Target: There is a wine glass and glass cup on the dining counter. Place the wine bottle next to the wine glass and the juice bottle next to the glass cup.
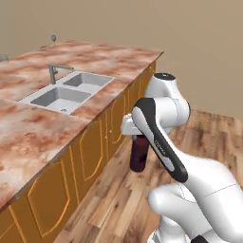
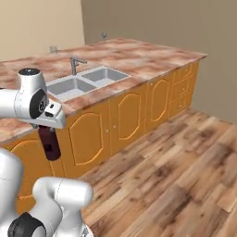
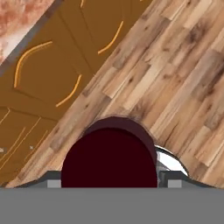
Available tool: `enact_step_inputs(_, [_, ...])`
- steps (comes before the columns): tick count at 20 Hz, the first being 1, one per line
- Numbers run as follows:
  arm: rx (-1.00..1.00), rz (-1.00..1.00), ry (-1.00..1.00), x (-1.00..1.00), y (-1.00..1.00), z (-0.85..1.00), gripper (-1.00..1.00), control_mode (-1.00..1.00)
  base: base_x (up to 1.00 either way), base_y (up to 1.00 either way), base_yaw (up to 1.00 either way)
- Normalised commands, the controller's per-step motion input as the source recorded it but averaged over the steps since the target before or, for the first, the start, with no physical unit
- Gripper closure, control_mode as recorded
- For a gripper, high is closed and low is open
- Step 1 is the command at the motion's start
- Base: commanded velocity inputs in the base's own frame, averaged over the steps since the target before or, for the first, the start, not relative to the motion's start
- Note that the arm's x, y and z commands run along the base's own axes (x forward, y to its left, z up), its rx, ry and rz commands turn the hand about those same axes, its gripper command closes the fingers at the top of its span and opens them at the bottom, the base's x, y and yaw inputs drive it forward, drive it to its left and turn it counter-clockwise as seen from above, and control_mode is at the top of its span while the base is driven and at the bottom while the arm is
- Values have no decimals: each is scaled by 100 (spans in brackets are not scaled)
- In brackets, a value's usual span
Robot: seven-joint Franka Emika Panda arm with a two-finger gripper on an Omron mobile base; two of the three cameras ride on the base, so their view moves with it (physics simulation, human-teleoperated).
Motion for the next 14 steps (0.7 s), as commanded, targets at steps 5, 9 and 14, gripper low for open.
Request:
enact_step_inputs(5, [0,0,0,0,0,0,100,100,-13,0,89])
enact_step_inputs(9, [0,0,0,0,0,0,100,100,-8,0,77])
enact_step_inputs(14, [0,0,0,0,0,0,100,100,-7,26,34])
